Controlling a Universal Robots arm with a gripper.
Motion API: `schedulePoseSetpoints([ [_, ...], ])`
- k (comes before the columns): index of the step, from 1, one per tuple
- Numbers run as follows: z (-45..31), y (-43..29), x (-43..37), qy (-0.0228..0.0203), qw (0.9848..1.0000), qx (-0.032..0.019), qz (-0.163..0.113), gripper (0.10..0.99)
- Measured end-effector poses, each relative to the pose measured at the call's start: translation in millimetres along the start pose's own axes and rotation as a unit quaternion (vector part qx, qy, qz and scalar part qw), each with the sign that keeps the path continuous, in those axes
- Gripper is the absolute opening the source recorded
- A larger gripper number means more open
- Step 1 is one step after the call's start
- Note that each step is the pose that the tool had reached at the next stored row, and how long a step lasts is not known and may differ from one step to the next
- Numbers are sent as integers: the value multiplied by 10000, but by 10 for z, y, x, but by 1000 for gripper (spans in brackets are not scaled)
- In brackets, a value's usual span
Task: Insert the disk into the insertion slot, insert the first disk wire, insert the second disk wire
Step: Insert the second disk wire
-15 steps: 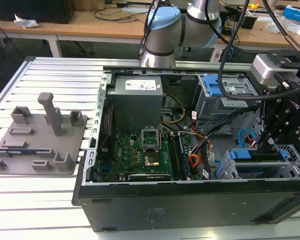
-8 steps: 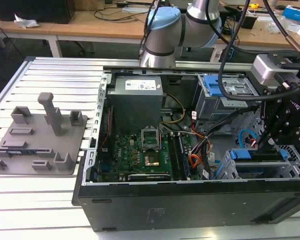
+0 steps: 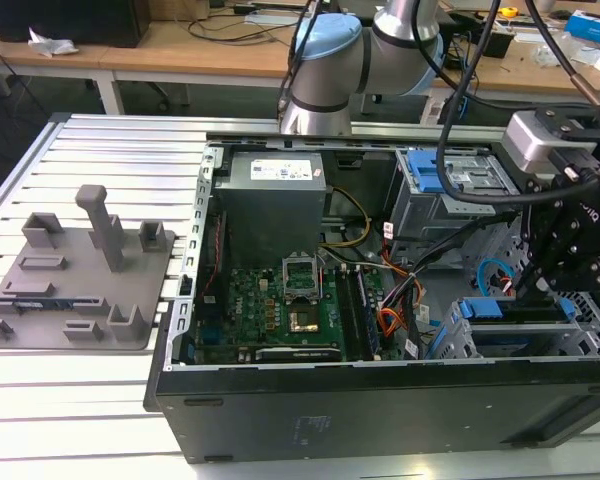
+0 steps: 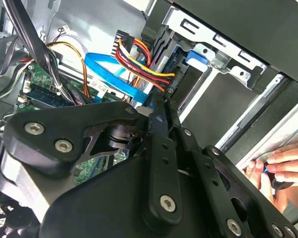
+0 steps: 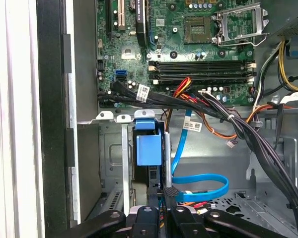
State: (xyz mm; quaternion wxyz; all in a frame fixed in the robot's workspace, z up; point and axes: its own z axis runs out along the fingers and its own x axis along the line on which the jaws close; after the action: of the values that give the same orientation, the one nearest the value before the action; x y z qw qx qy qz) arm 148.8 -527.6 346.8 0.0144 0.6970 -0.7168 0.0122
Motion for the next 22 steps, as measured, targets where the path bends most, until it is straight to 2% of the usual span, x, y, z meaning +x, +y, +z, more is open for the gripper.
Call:
schedulePoseSetpoints([
  [10, 58, -1, 7, 0, 10000, 0, 0, 161],
  [13, 103, 0, 11, 9, 10000, 0, 0, 161],
  [17, 127, 6, 10, -15, 10000, 0, -1, 169],
  [18, 109, 9, 12, -15, 10000, -1, 0, 227],
  [19, 50, 12, 15, -1, 10000, 0, 0, 290],
  [21, -41, 15, 18, -1, 10000, 0, 0, 412],
  [22, -90, 18, 20, -1, 10000, 0, 0, 412],
])
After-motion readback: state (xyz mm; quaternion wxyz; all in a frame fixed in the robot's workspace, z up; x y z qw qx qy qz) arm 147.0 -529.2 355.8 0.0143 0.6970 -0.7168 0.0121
